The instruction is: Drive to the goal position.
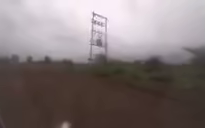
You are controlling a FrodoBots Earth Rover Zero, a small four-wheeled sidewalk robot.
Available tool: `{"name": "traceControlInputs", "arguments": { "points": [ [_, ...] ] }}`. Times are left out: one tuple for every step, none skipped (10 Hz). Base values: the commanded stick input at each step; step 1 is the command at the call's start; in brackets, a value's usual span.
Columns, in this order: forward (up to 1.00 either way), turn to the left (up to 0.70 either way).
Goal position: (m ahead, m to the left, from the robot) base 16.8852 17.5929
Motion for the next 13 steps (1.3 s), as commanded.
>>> {"name": "traceControlInputs", "arguments": {
  "points": [
    [0.7, 0.35],
    [0.7, 0.35],
    [0.7, 0.35],
    [0.7, 0.35],
    [0.7, 0.35],
    [0.7, 0.35],
    [0.7, 0.35],
    [0.7, 0.35],
    [0.7, 0.35],
    [0.7, 0.35],
    [0.7, 0.35],
    [0.7, 0.23],
    [0.7, 0.07]
  ]
}}
